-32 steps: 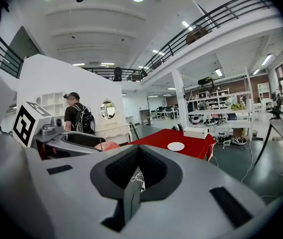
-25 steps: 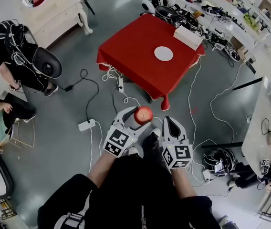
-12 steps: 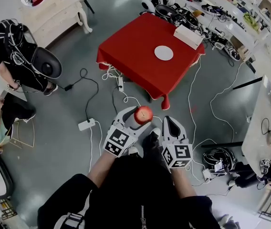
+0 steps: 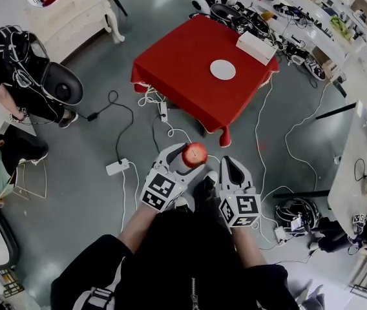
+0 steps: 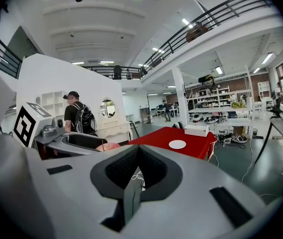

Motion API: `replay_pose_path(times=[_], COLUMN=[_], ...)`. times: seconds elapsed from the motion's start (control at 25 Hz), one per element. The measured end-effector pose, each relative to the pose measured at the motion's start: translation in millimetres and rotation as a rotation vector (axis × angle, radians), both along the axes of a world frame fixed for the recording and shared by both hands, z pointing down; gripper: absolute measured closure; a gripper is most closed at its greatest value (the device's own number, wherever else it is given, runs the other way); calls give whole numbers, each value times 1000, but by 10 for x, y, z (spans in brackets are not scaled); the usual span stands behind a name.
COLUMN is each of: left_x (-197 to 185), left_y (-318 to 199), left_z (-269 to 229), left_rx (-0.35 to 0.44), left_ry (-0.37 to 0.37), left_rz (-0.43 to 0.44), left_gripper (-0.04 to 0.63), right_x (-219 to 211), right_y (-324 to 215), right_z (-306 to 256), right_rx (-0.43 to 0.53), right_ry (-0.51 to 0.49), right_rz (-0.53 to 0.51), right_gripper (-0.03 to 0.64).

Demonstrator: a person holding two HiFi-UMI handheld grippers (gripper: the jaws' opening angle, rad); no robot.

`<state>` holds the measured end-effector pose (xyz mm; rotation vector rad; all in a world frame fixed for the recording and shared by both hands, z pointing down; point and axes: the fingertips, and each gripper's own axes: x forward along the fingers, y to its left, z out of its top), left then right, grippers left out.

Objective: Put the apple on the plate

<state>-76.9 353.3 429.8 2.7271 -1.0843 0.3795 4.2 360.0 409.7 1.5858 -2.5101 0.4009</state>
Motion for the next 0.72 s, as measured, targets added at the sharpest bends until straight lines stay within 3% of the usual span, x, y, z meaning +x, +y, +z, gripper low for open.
replay_pose_path(times=[0.72], left_x=[137], left_y=[-273], left_z=[78], left_rx=[-24], left_ry=[-19], left_rz=[47], left_gripper=[284], right_x=[73], right_y=[-253], right_z=[45], right_rx=[-19], right_ry=[-6], right_rz=[20], right_gripper=[605])
